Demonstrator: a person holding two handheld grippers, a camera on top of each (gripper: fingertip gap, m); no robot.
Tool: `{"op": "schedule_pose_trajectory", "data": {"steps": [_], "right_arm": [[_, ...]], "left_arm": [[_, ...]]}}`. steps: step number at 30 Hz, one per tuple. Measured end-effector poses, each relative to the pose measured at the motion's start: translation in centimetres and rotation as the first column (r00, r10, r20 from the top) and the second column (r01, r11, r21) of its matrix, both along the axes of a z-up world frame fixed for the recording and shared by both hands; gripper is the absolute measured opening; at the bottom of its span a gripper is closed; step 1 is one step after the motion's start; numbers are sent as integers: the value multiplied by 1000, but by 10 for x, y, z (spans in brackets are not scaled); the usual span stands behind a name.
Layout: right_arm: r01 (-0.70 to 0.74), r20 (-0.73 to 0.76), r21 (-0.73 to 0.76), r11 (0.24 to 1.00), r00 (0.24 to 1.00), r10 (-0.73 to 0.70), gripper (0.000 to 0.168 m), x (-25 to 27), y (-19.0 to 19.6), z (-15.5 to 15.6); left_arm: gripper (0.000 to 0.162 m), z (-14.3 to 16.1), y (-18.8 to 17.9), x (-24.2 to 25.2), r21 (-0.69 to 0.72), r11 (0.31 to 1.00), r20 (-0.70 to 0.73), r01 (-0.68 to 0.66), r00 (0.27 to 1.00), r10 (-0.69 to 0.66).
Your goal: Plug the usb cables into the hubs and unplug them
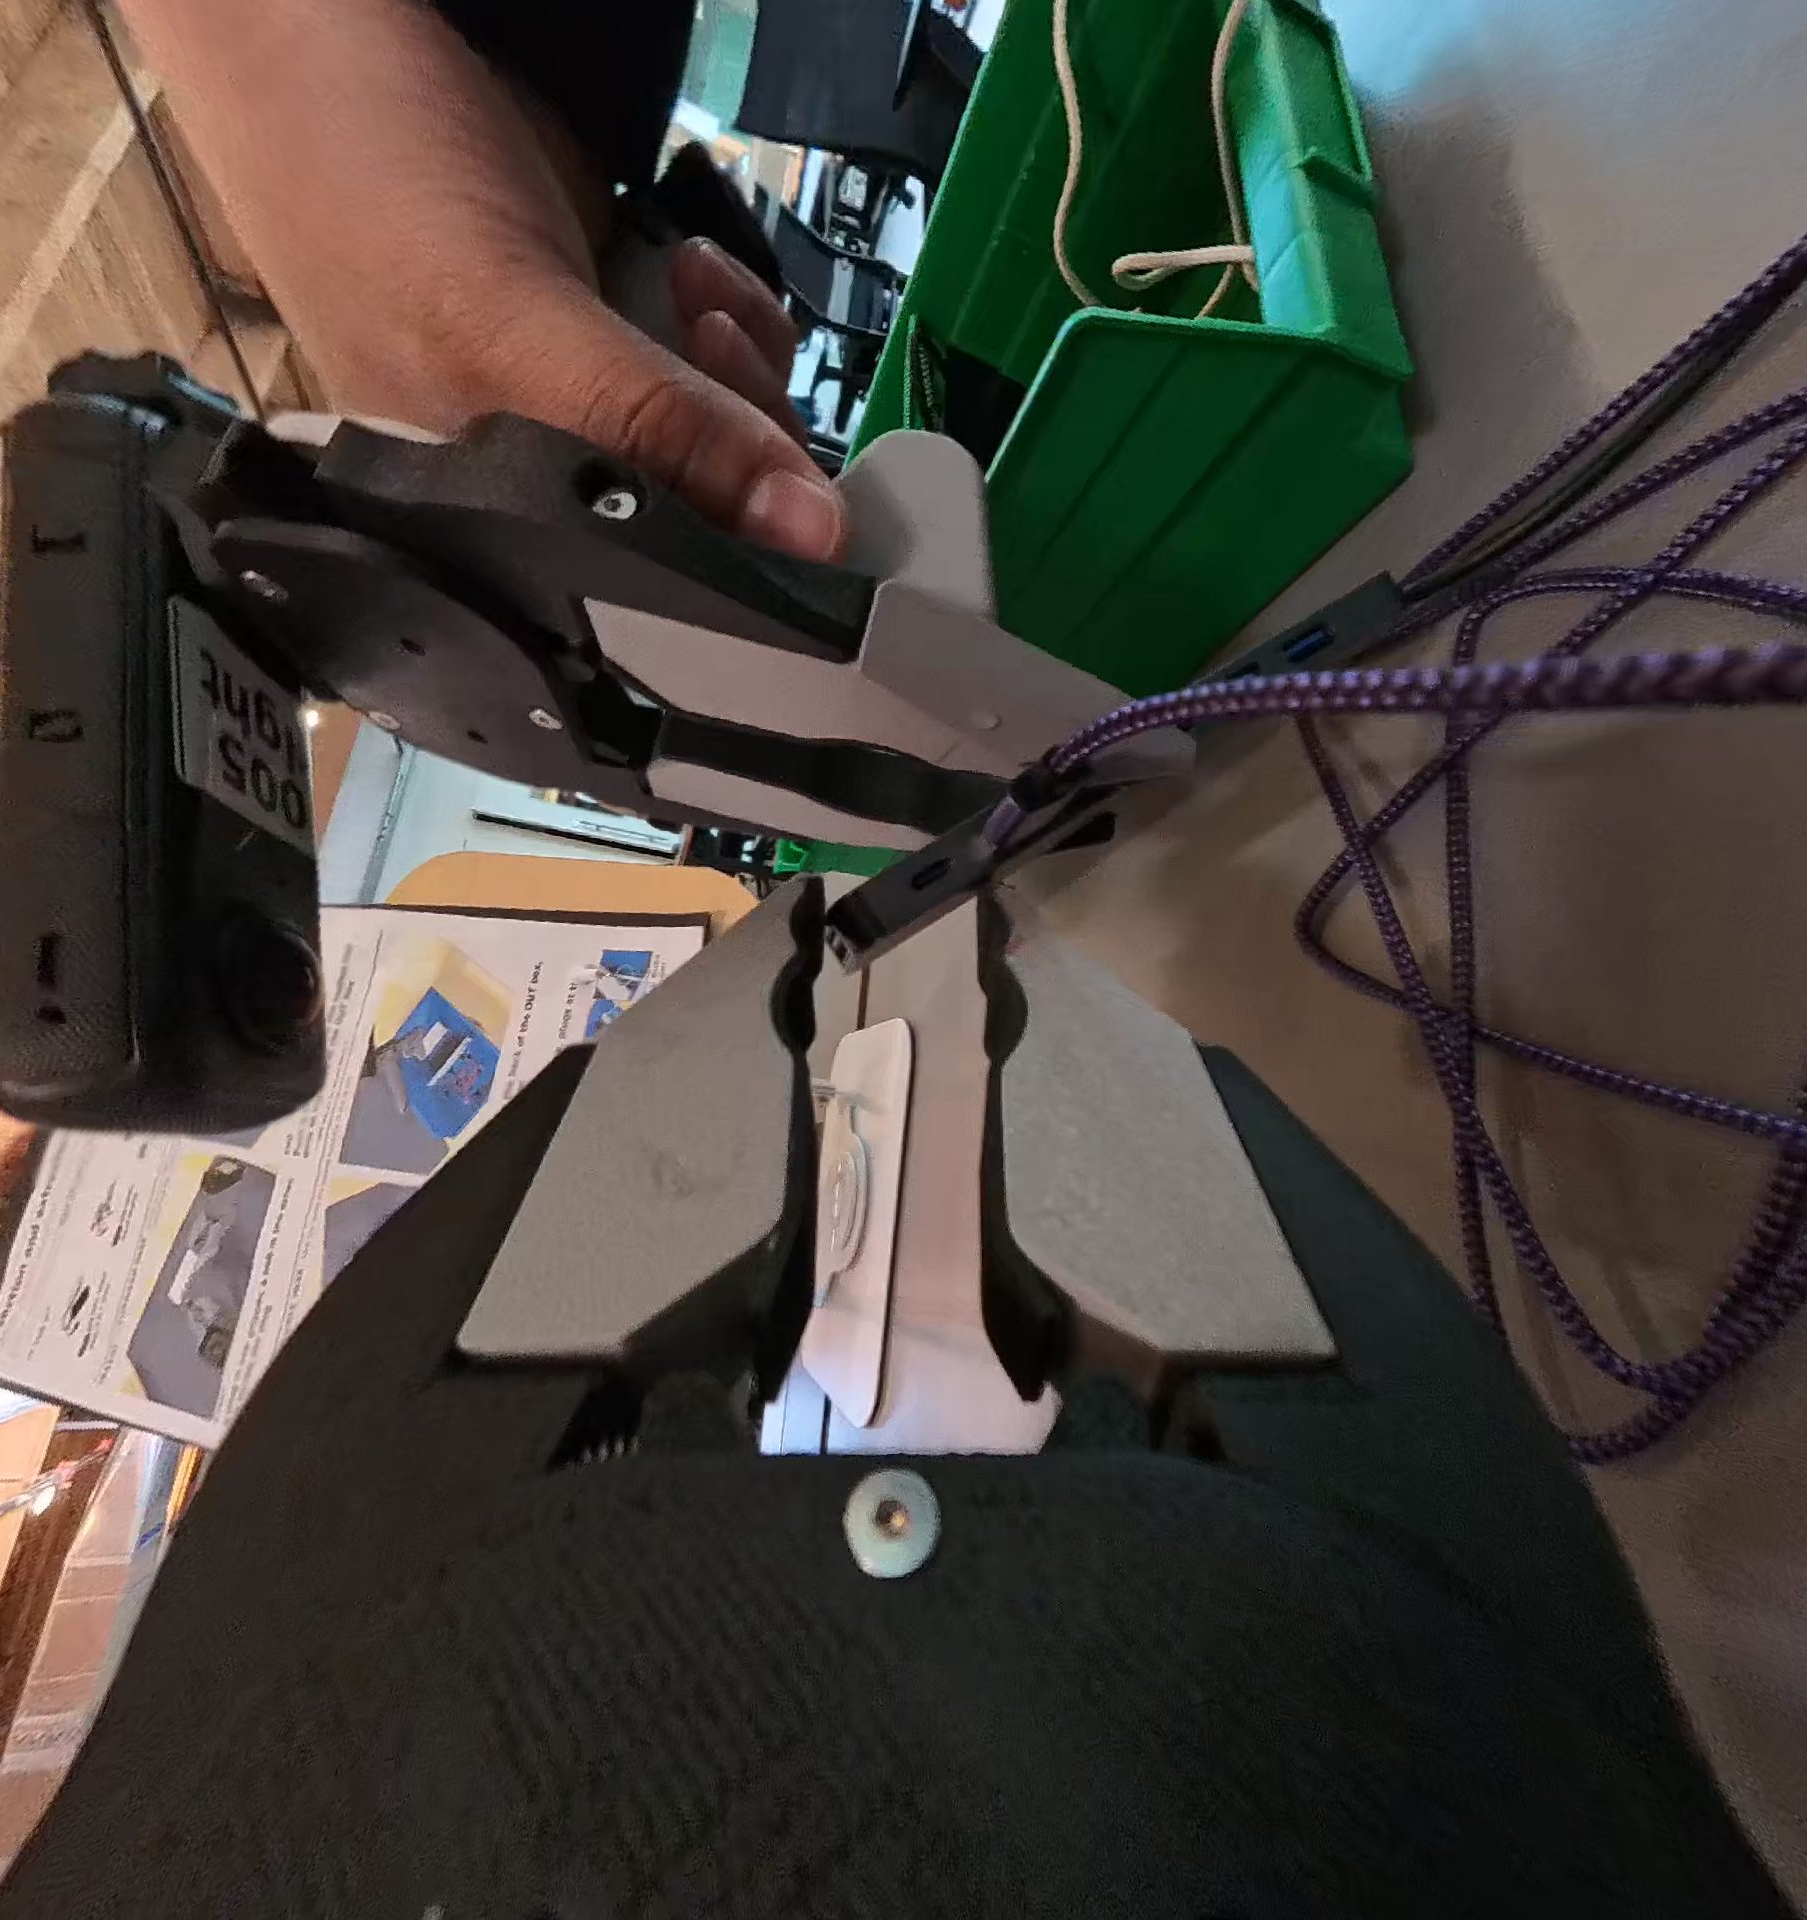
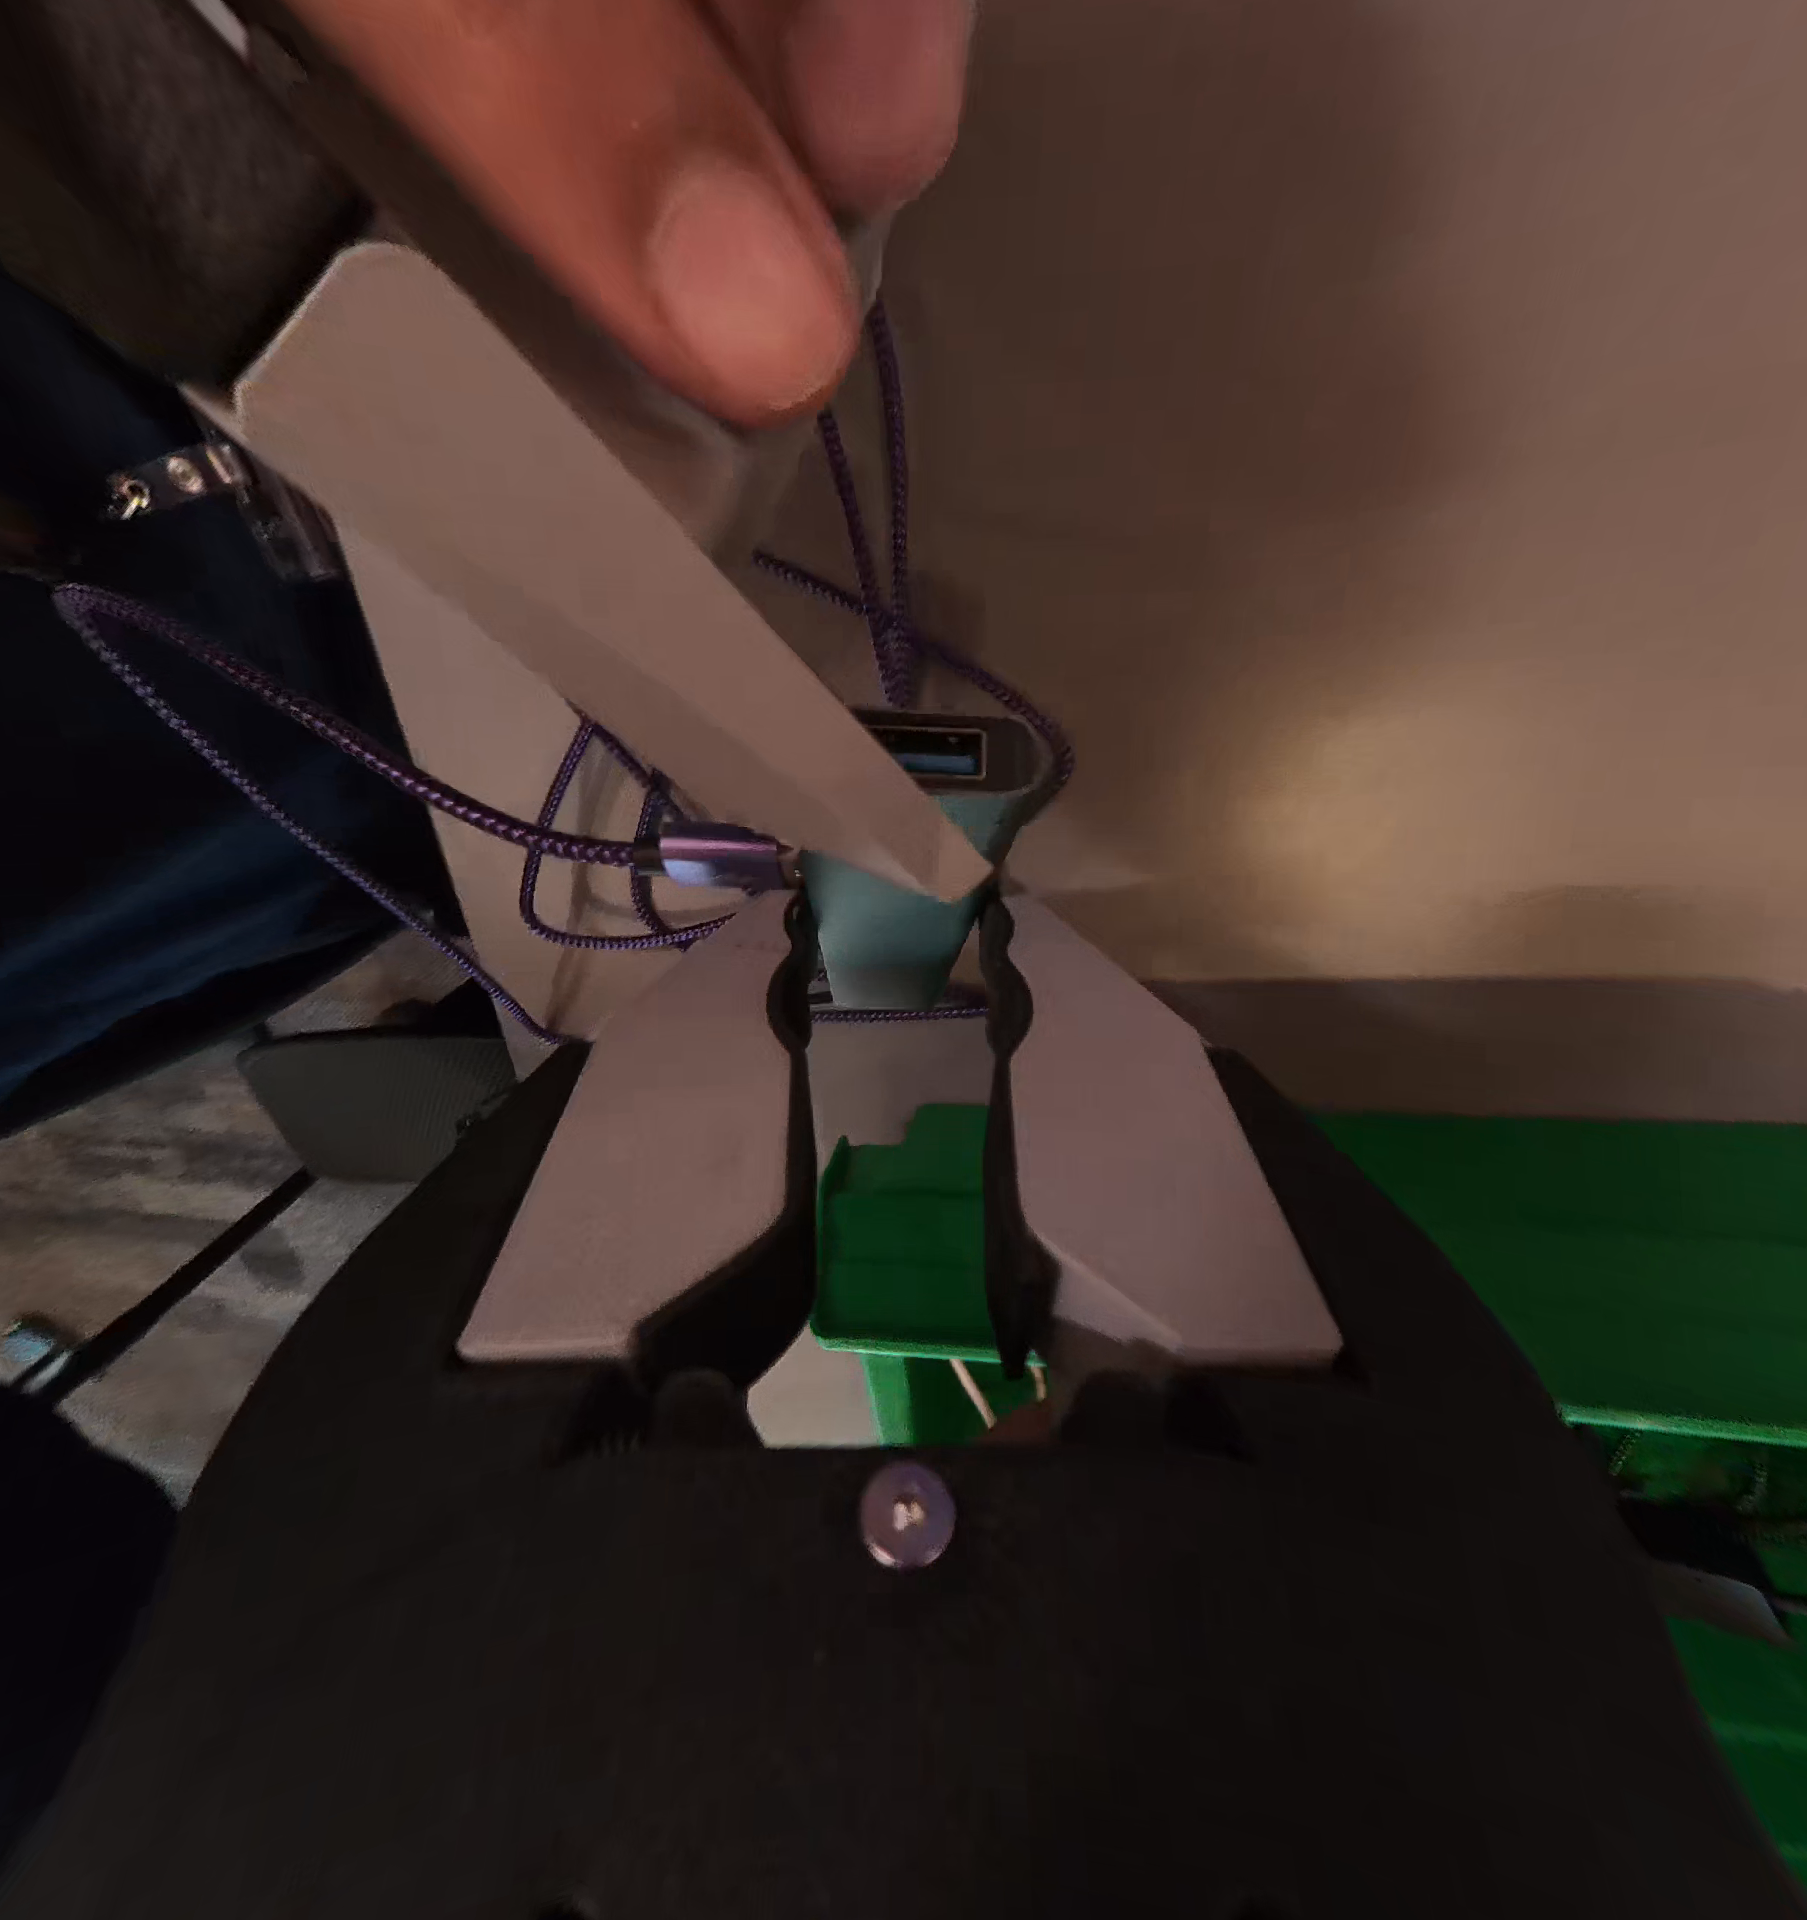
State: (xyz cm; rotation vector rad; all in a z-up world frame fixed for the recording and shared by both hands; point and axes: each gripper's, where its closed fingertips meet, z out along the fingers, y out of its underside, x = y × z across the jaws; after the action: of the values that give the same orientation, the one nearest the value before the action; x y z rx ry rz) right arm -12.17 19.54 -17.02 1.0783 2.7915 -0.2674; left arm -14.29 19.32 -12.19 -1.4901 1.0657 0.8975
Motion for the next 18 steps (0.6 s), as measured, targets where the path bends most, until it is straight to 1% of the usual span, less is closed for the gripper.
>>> {"op": "schedule_pose_trajectory", "data": {"steps": [3,5,8,11,14,16,18], "right_arm": [[-17,44,6,1000,999,17,29,5,2,-5],[-14,42,-11,1000,999,14,29,6,2,-8],[-18,11,-50,999,1000,19,28,6,1,-15],[-22,-73,-70,997,997,17,28,-3,-1,-18],[-37,-204,-44,998,979,27,27,-14,-6,-20],[-58,-304,-9,998,951,52,26,-19,-10,-21],[-69,-425,39,997,902,79,24,-24,-12,-20]], "left_arm": [[24,-6,2,2,-20,1000,-22,9,1000,-10],[22,-9,1,2,-45,999,-43,2,999,-4],[15,-19,-3,-1,-120,993,-45,-10,999,5],[12,-27,-10,-9,-165,985,-40,-57,998,51],[10,-37,-20,-19,-220,971,26,-89,995,97],[10,-41,-26,-22,-246,965,70,-94,991,115],[10,-44,-30,-25,-267,957,120,-115,981,151]]}}
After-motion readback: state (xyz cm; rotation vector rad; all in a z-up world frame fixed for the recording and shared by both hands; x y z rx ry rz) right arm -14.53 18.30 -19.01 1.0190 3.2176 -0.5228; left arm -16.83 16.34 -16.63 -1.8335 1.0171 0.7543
